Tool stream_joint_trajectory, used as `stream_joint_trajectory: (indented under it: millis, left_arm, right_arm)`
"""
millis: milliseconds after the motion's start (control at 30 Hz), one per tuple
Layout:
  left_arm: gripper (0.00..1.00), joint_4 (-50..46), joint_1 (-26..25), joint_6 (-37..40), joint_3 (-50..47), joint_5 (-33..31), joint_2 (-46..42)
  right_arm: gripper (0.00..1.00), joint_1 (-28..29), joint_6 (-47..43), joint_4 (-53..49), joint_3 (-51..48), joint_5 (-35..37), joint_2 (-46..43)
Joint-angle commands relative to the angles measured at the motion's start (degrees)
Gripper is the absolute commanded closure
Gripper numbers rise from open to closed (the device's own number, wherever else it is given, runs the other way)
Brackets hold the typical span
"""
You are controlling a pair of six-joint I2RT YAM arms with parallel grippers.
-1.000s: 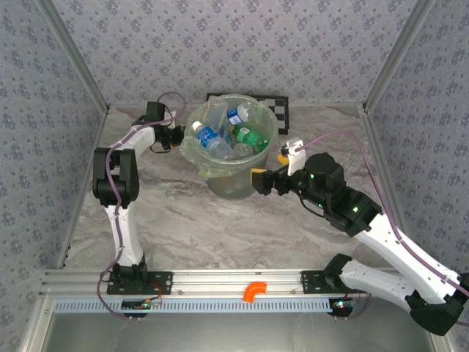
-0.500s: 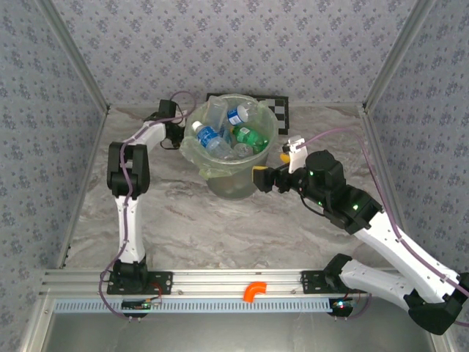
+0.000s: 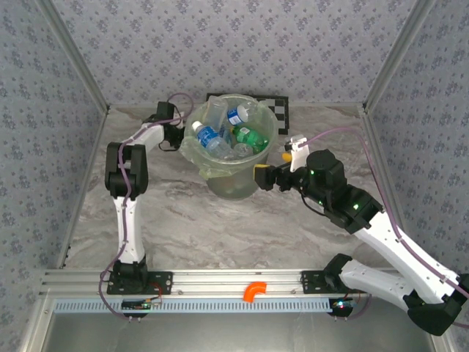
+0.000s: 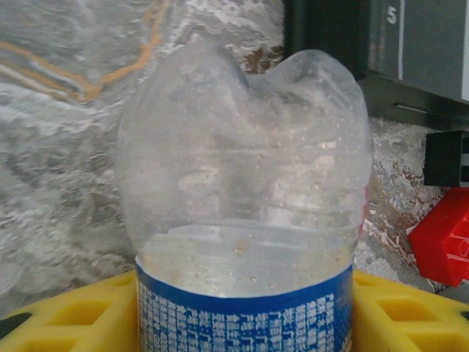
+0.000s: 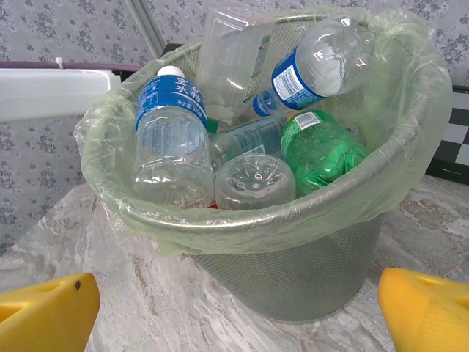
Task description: Put the plastic bottles in the bin
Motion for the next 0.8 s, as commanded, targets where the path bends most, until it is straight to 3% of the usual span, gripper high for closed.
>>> stream_joint_trajectory:
  millis: [0, 267, 767]
  left_arm:
    - [0.43, 1.79, 1.20, -2.45, -1.91, 0.05, -4.46]
    - [0.43, 8.71, 5.43, -9.06, -12.44, 1.11, -12.64]
    - [0.44, 9.50, 5.78, -9.17, -22.31, -6.03, -34.51]
  right_arm:
    - [0.01, -0.25, 1.73, 1.32, -0.44, 1.10, -1.70]
    - [0.01, -0.14, 3.56, 1.67, -2.67, 1.06, -5.48]
    - [0.01, 0.63, 5.37, 1.55, -5.23, 0.55, -10.73]
